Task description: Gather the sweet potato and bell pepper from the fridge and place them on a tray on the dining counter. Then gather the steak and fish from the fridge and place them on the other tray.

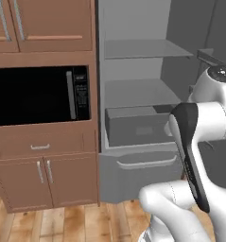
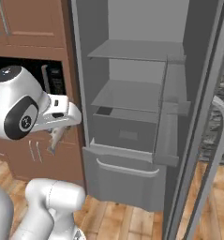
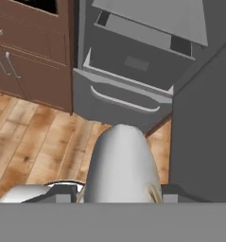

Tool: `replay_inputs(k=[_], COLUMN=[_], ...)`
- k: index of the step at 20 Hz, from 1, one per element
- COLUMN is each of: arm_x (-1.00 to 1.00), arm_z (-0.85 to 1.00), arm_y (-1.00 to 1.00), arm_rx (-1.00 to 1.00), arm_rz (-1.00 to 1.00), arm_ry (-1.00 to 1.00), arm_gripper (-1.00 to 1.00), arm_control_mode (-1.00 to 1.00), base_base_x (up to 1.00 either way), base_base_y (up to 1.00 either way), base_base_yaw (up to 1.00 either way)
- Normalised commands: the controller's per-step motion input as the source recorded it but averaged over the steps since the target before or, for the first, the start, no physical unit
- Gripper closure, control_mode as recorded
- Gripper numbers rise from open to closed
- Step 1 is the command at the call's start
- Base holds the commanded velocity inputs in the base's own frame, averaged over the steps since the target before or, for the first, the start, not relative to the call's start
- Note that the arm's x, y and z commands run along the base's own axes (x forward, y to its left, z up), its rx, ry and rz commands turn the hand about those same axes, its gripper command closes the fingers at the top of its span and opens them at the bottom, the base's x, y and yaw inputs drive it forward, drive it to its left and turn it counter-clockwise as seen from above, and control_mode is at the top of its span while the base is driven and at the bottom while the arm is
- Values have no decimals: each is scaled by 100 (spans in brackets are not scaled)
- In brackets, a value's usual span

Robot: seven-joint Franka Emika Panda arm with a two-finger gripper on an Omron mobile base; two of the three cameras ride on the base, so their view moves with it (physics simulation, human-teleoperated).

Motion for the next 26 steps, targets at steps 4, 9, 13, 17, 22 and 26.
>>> replay_inputs(k=[4,9,13,17,22,26], arm_x=[0,0,0,0,0,0], arm_z=[0,0,0,0,0,0], arm_y=[0,0,0,0,0,0], arm_rx=[0,0,0,0,0,0], arm_rz=[0,0,0,0,0,0], arm_ry=[0,0,0,0,0,0], arm_gripper=[100,100,100,100,100,100], arm_control_mode=[100,100,100,100,100,100], base_base_x=[-87,-59,-98,-100,-97,-66], base_base_y=[-8,-20,0,0,12,59], base_base_yaw=[25,33,37,36,34,36])
